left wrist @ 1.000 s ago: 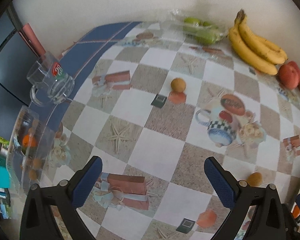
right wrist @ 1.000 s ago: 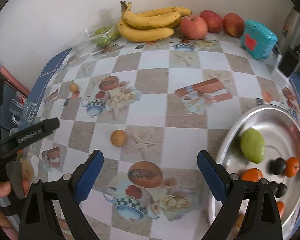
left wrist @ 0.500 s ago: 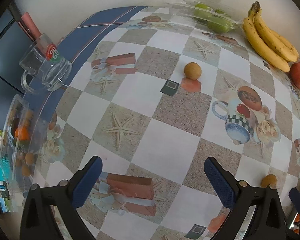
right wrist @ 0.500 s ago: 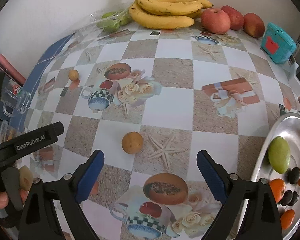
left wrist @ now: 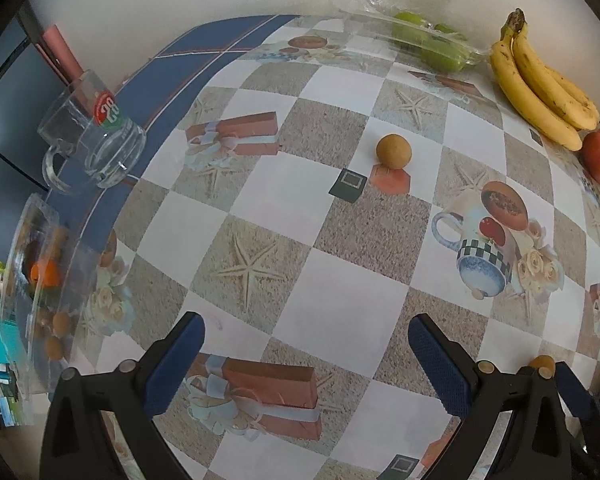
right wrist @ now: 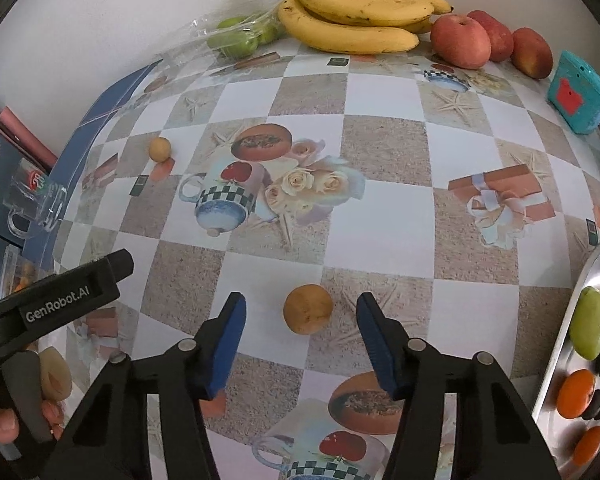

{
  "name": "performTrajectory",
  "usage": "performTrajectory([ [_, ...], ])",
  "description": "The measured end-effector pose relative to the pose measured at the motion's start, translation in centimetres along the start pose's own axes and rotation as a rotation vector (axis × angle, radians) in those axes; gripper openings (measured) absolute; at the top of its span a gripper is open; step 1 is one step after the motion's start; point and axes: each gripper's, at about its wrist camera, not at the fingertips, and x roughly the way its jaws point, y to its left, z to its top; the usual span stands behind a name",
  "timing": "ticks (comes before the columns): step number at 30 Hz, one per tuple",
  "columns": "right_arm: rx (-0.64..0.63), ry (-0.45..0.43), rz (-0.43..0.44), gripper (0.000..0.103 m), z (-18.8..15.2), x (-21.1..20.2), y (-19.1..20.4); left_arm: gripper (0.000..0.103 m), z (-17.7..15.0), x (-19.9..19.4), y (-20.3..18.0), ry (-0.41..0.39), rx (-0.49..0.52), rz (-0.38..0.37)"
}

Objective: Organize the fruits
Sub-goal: 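Grasp a brown kiwi with the right tool while the left tool grasps another kiwi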

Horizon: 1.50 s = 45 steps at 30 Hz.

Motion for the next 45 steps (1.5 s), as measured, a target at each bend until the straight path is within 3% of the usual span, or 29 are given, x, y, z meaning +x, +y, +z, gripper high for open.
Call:
performTrajectory([
  [12, 0.026, 0.011, 0.005, 0.027, -0.1, -0.2, -0.5, 0.103, -0.1, 0.2, 0.2, -0.002, -0.007, -0.005],
  [34, 0.063, -0.056, 0.014, 0.026, 1.4, -3.5, -2.3, 0.101, 1.0, -0.1, 0.5, -0.026, -0.051, -0.09],
  [45, 0.079, -0.103, 0.008, 0.026, 2.9, -4.6, -3.8, 0.083, 5.3, -0.6, -1.4, -0.048, 0.019, -0.204],
])
